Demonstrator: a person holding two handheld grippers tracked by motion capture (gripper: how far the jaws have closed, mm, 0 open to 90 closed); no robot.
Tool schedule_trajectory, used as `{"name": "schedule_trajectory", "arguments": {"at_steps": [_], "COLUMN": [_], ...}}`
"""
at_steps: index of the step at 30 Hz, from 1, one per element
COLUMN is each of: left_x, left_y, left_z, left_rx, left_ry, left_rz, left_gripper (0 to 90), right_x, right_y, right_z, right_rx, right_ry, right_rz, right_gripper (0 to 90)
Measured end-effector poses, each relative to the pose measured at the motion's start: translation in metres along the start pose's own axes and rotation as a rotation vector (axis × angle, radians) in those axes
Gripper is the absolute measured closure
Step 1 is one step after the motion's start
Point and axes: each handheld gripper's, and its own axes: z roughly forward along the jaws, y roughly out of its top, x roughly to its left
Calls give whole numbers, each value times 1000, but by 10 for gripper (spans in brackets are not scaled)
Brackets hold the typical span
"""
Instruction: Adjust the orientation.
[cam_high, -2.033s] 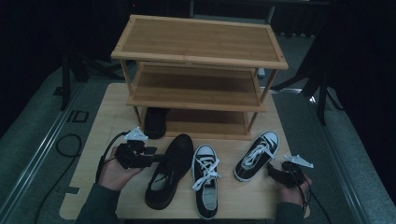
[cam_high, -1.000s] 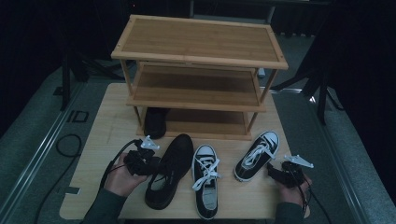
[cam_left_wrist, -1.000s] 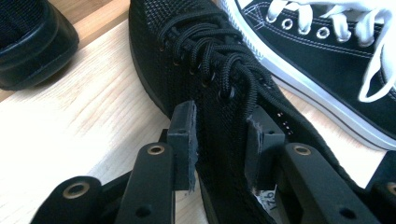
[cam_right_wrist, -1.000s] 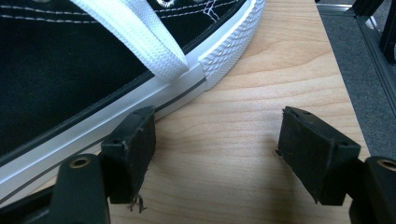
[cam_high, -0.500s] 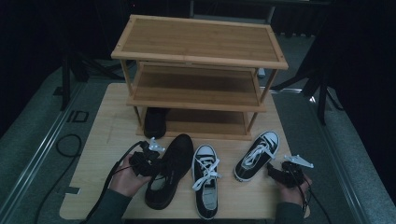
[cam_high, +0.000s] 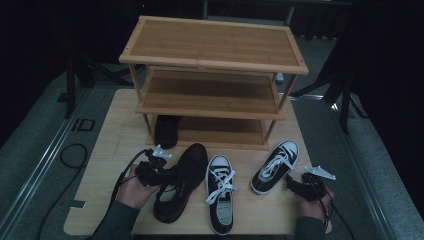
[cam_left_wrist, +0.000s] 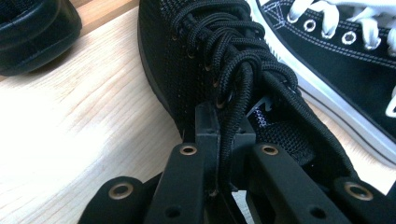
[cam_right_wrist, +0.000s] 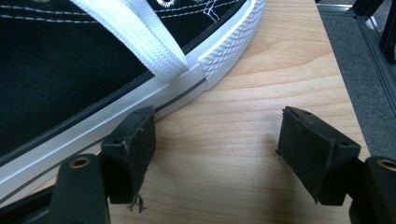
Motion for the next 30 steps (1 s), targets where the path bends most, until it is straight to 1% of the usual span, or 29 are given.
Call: {"name": "schedule_trajectory", "arguments": {"at_steps": [1,2,3,4,5,8,11,12,13,14,25,30], "left_x": [2,6,6,9,9,13,17,20,20,20,21,24], "left_y": [-1,-2,-2,-3,-3,-3,-5,-5,-5,-5,-1,3], "left_z": [0,0,0,0,0,0,1,1,1,0,-4,-6], "left_rx": [-8,-20,-20,-32,-32,-45,-62,-72,-72,-82,-107,-126], "left_ry": [-10,-35,-35,-48,-48,-65,-90,-100,-100,-101,-91,-86], "left_rz": [-9,-27,-27,-41,-41,-56,-84,-100,-100,-112,-127,-141], "left_gripper": [868,868,868,869,869,869,869,869,869,870,871,871], "right_x": [0,0,0,0,0,0,0,0,0,0,0,0], "right_y": [0,0,0,0,0,0,0,0,0,0,0,0], "right_z": [0,0,0,0,0,0,0,0,0,0,0,0], "right_rx": [0,0,0,0,0,0,0,0,0,0,0,1], "right_ry": [0,0,0,0,0,0,0,0,0,0,0,-1], "right_rz": [0,0,0,0,0,0,0,0,0,0,0,-1], "right_gripper": [273,273,273,273,273,274,273,274,274,274,274,274]}}
